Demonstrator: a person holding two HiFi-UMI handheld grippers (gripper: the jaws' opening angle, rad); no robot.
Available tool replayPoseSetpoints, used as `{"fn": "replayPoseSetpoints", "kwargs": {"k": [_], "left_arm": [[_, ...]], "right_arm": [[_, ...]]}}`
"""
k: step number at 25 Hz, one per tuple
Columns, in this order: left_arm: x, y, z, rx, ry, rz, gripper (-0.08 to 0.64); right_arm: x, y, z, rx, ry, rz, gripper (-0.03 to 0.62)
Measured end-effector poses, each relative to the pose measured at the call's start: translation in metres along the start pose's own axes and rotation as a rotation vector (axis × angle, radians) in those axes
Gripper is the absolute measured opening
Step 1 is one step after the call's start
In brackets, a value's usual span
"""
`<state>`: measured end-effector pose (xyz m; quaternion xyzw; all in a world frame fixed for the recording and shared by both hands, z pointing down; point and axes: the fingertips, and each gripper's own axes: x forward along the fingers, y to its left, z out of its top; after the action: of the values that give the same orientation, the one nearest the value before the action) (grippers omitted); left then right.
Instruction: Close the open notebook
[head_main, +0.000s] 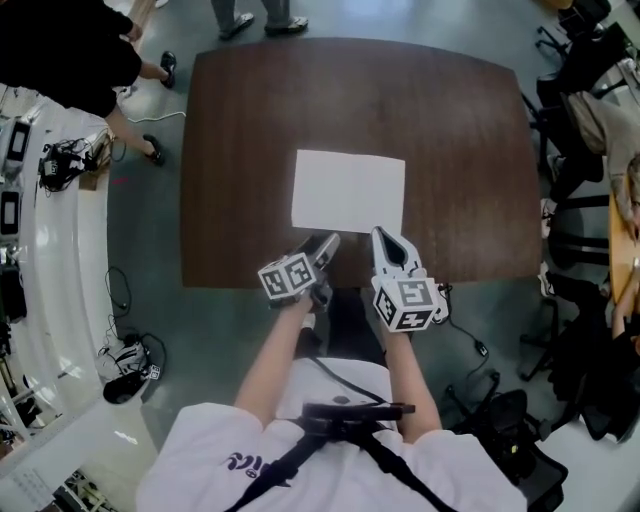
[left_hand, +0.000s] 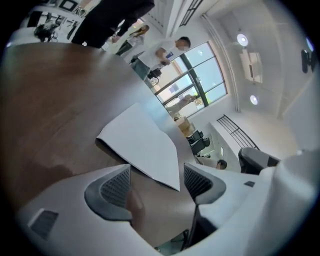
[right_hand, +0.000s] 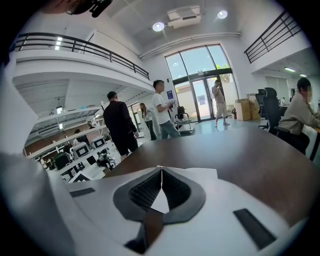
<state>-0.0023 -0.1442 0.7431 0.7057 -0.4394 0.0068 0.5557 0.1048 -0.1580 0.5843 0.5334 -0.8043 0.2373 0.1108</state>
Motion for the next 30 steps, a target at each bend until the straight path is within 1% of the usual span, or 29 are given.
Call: {"fn": "replayPoseSetpoints", "kwargs": {"k": [7,15,22,24,28,30], "left_arm": [[0.016,0.014,0.012,-0.262,-0.065,-0.055,0.287],[0.026,0.026,0.019,-0.488,-0.131,-0.073,0.287],[0.037,0.026,0.027,-0.549,-0.148,-0.092,0.284],[0.042,0.026,0.028,-0.563,-0.145,-0.086,0.274],[0.045,0.034,0.024,-0.565,-0.139,-0.044,0.161],[0.044,0.037,0.021,-0.556,-0.136,-0.021,0.081]], "right_arm": [[0.004,-0.004,-0.003,-0.005,0.005,-0.009,0.003],[0.003,-0.009,-0.005,0.0,0.005,-0.014,0.003],[0.0,-0.017,-0.008,0.009,0.003,-0.027,0.003],[-0.001,-0.02,-0.008,0.011,0.003,-0.028,0.003],[-0.003,-0.022,-0.011,0.014,0.003,-0.031,0.003],[-0.006,-0.023,-0.012,0.017,0.003,-0.036,0.003]]}}
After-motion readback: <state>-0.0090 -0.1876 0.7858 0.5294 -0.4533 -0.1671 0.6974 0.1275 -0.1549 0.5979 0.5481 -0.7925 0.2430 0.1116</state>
